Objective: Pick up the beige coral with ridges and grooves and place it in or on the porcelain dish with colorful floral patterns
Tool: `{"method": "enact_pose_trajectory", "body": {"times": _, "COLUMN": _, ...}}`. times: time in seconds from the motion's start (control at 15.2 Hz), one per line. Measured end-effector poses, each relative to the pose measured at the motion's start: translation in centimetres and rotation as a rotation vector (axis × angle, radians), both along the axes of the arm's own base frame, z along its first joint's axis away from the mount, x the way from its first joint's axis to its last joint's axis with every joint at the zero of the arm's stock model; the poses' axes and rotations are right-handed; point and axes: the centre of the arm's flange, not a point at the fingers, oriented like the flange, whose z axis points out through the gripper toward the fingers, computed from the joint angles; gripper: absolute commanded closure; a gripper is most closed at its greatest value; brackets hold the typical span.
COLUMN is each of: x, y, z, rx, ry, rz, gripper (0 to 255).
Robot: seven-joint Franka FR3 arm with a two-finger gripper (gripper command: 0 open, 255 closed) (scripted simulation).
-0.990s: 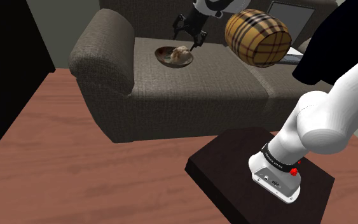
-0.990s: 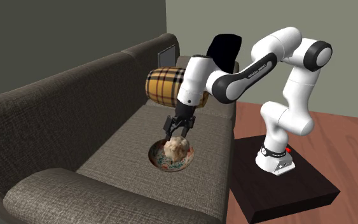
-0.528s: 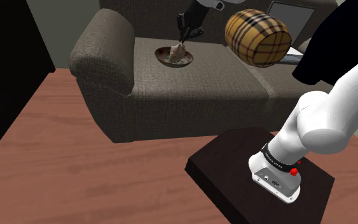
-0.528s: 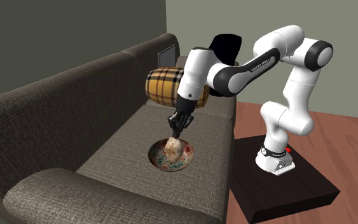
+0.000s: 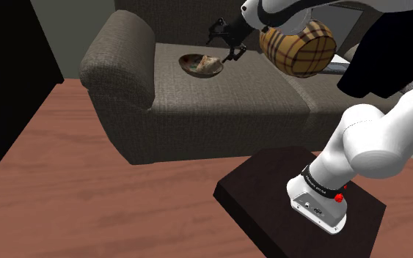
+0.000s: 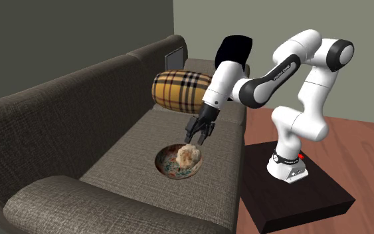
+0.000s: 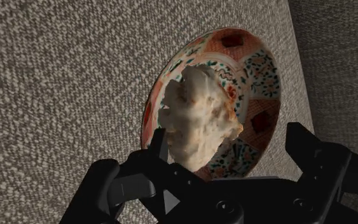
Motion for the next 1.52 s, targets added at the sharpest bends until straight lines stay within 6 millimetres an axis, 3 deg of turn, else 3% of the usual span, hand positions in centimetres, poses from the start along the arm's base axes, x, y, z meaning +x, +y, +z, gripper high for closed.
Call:
{"method": "enact_pose_trajectory", "body": {"times": 0.07, "x": -1.7, "y": -0.5, "z": -1.4, "rx": 0.046, "ry": -0.075, "rz": 0.005, "gripper": 0}}
{"method": "enact_pose_trajectory", "body": {"times": 0.2, "x": -2.8, "y": -1.0, "z": -3.1, "rx": 0.075, "ry": -0.141, "rz": -0.002, "gripper": 0}}
{"method": "enact_pose_trajectory", "body": {"times": 0.59, "x": -1.4, "y": -0.1, "z": -5.7, "rx": 0.082, "ry": -0.165, "rz": -0.008, "gripper": 0}}
{"method": "enact_pose_trajectory", "body": {"times": 1.06, "x": -1.1, "y": 0.0, "z": -6.0, "rx": 0.081, "ry": -0.164, "rz": -0.007, "gripper": 0}}
{"method": "enact_pose_trajectory", "body": {"times": 1.12, "x": -1.1, "y": 0.0, "z": -6.0, "rx": 0.081, "ry": -0.164, "rz": -0.007, "gripper": 255}}
{"method": "enact_pose_trajectory", "body": {"times": 1.52, "x": -1.3, "y": 0.1, "z": -6.1, "rx": 0.082, "ry": -0.165, "rz": -0.008, "gripper": 255}}
